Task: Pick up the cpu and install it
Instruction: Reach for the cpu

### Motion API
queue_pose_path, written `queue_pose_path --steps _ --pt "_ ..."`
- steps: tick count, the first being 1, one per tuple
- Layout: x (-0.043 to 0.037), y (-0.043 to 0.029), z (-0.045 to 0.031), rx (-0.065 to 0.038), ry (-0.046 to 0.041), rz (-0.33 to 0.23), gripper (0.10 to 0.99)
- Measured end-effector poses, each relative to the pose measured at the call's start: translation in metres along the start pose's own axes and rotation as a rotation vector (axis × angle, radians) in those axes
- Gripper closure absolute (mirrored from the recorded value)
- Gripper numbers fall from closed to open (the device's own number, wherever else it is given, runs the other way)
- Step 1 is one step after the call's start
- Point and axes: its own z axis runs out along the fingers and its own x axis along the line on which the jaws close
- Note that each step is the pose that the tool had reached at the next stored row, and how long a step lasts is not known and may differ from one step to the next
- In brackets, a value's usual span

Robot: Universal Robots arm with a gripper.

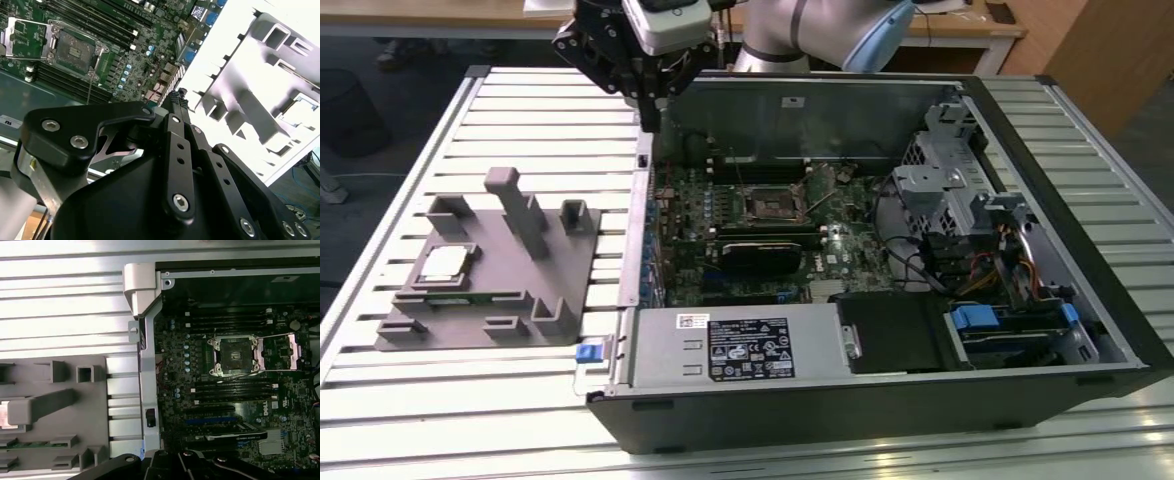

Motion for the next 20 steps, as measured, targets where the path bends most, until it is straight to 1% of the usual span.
queue_pose_path --steps 11,20 --pt "0.0061 -0.0005 0.0001 0.000 0.0001 0.000 0.980" --pt "0.0179 -0.0014 0.0001 0.000 0.0000 0.000 0.980"
